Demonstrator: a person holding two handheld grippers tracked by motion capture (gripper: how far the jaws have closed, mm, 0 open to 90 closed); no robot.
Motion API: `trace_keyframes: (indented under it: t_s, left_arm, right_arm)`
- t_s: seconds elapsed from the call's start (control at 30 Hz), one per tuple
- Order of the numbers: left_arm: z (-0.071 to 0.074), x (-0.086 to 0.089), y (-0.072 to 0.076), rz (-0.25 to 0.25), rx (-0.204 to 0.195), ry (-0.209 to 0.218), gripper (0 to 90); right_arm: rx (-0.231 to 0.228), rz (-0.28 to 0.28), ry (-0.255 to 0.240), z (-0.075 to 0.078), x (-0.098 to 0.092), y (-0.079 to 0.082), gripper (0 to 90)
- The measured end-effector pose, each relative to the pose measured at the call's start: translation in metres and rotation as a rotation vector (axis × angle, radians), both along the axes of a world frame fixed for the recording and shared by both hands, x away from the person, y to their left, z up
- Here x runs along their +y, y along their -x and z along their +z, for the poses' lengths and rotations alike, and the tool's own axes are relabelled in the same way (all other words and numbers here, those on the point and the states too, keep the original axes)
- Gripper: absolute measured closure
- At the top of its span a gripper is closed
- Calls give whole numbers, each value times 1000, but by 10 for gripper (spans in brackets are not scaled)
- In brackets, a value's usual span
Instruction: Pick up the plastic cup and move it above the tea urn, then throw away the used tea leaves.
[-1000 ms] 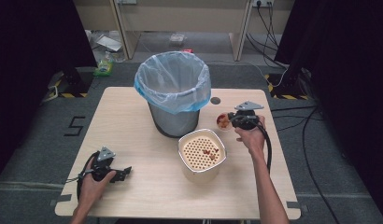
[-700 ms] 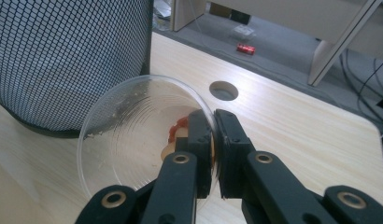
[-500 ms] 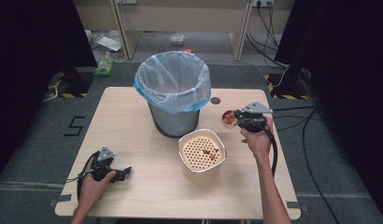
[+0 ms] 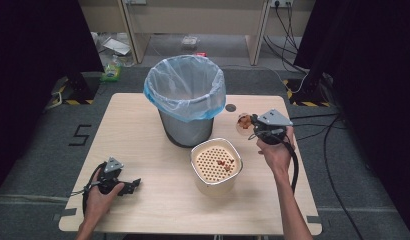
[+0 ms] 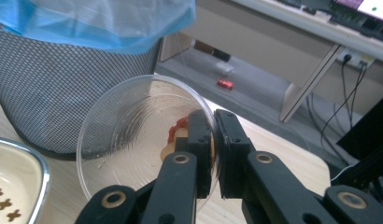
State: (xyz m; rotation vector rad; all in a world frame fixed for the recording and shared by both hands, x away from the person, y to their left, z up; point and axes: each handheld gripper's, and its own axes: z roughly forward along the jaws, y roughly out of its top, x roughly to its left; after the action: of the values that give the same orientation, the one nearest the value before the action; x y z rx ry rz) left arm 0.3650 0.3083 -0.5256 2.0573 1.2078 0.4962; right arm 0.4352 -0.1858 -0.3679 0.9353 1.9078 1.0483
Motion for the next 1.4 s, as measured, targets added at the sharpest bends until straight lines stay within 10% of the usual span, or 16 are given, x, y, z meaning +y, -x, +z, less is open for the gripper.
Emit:
trace_keyframes:
  t_s: [0.67,1.4]
  left_arm:
    - [0,0,1,4,0,-1,0]
    - [0,-1,2,2,-6,-4,0]
  right_arm:
    - [-187,89,100,0,43,41,855]
    - [-690,85,483,-16,76,80,869]
